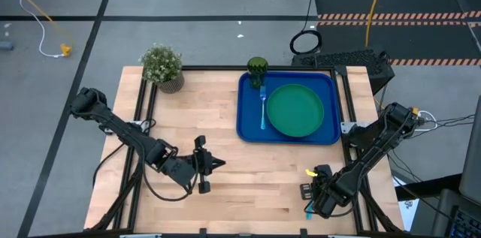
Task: Pick and place plate/cup/fork/spoon on tray
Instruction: Put the blue spoon on the blue serving tray to the left of the blue fork
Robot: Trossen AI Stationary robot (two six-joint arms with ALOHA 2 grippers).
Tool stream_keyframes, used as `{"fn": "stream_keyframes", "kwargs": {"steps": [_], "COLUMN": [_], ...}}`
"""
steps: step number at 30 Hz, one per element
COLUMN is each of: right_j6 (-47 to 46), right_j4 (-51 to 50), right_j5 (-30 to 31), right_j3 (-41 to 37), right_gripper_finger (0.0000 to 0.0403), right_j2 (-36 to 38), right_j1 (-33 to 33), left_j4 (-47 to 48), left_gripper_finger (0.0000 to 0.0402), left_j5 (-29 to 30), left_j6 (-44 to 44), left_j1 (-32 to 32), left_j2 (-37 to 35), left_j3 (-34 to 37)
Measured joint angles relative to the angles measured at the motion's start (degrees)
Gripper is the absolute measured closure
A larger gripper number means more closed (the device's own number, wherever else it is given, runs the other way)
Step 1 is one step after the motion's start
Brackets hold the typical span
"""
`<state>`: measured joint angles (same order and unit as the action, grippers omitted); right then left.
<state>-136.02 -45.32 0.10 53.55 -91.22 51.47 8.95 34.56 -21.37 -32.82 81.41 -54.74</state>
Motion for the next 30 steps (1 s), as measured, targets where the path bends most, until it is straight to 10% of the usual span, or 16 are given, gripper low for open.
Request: {"fn": "stream_keyframes", "kwargs": {"steps": [30], "right_j6": [2.7], "right_j4": [3.4], "right_j5": [5.8], "right_j3": [-0.4], "right_gripper_finger": [0.0305], "right_j2": [0.0], "right_j1": [-3.6], "left_j4": [0.0], "left_gripper_finger": [0.0383], "left_j5": [0.0], "left_j6": [8.5], "left_j1": [5.7], "left_j2": [0.0], "left_j3": [-0.1]}}
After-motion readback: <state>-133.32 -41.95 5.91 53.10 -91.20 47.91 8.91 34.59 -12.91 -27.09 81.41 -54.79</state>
